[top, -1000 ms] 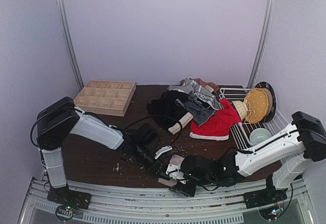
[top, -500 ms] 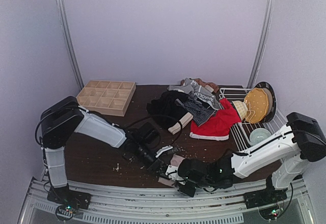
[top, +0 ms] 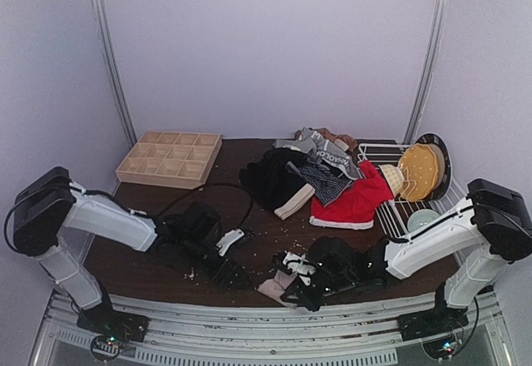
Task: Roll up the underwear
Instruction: Roll the underwear at the center of the board.
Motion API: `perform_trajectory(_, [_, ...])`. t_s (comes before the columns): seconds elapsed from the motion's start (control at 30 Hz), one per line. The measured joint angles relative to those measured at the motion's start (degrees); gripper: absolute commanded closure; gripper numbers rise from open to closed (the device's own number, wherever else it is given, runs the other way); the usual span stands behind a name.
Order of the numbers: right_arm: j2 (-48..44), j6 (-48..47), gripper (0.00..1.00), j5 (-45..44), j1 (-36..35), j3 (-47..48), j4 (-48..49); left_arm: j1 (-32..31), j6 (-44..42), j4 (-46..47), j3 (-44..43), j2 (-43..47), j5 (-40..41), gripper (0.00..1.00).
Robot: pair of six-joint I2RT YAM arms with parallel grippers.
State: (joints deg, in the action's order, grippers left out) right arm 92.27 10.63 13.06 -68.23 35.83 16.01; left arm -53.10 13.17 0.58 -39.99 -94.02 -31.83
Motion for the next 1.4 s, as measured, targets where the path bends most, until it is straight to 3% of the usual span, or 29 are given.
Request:
perform_trajectory(0.2, [1.27,6.21,1.0,12.44,6.49,-4.44,9.97,-2.67,-3.48,13.29,12.11,10.82,9.03,0.35])
perform_trajectory(0.47, [7.34,15.39,1.0,25.42,12.63,-9.18,26.86,-11.56,-19.41,28.68,12.94,7.8,14.05,0.36])
perform_trajectory(0.63, [10.58,19.52,1.0,29.9,14.82,-10.51,33.97,-13.46,-28.55,29.7,10.47,2.4,15.15,0.36])
perform_trajectory(0.87, [12.07,21.42,1.0,31.98,15.32,-10.62,36.48,-13.77,-36.41,29.53,6.8,-1.77,15.87,0.39])
perform_trajectory(1.1, [12.2,21.79,1.0,32.22,15.41,-10.62,36.7,-13.77,-40.94,27.41,2.86,-6.01,16.48,0.58])
perform_trajectory(1.37, [12.07,22.45,1.0,32.2,15.41,-10.78,36.72,-13.75,-42.42,25.79,1.81,-8.72,16.17,0.98])
perform_trajectory(1.4, [11.87,22.45,0.94,32.17,15.41,-10.93,36.68,-13.77,-42.47,25.66,1.7,-8.72,16.04,1.0])
